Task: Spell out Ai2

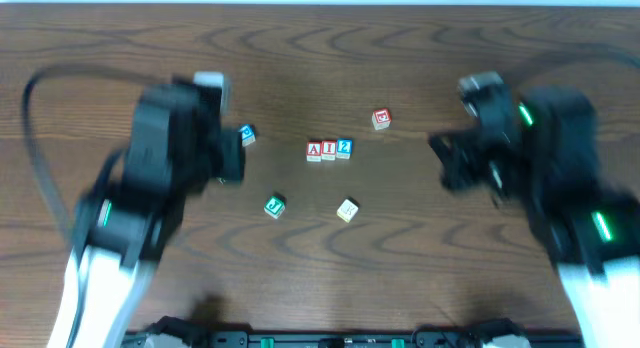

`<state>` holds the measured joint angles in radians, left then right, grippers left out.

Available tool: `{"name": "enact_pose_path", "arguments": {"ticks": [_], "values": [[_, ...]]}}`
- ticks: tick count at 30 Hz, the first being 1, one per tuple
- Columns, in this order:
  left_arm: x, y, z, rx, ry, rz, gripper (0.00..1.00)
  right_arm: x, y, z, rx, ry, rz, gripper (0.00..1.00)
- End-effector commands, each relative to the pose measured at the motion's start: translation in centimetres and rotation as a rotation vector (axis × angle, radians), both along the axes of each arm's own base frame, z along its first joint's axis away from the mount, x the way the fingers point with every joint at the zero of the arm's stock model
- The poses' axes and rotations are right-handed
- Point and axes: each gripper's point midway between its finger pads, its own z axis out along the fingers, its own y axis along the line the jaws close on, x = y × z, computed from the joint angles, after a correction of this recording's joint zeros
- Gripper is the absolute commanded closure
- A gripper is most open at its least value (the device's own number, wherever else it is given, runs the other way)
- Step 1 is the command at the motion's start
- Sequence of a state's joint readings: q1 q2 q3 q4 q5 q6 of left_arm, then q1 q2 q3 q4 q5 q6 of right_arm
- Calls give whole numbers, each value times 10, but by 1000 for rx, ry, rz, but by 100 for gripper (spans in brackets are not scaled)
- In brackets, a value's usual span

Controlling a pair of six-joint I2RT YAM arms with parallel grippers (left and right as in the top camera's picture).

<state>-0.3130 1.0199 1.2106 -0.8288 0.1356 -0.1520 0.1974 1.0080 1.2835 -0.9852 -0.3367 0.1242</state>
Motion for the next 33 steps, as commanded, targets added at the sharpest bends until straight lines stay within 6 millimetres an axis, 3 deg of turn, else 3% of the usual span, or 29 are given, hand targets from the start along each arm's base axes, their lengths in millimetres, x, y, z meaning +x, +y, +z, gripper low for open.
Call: {"name": "enact_pose_path", "arguments": {"ticks": [1,2,3,4,5,6,10,14,23,30,33], "values": [[-33,19,-2,47,-73,29,94,-40,-17,-7,-69,-88,3,99],[-41,22,-2,41,-93,34,94,-52,-21,-8,-73,-114,-1,99],[-46,24,-1,36,-108,35,91,-63,-24,-8,-71,-138,-7,87],[-51,27,1,30,-127,38,61,-72,-26,-8,-63,-157,-13,51],[-55,28,4,25,-139,39,3,-80,-27,-6,-47,-175,-23,5],[-58,29,6,21,-150,38,5,-86,-28,-4,-29,-190,-32,1],[-64,29,7,13,-149,27,5,-105,-31,1,3,-222,-46,1],[-67,30,1,23,-123,26,5,-116,-34,-8,-6,-184,-45,1],[-75,33,-11,44,-65,24,5,-130,-36,-30,-29,-78,-43,1],[-88,33,-11,49,-69,4,5,-135,-37,-36,-36,-49,-42,1],[-99,49,-10,76,-89,52,5,-135,-37,-36,-36,-49,-42,1]]}}
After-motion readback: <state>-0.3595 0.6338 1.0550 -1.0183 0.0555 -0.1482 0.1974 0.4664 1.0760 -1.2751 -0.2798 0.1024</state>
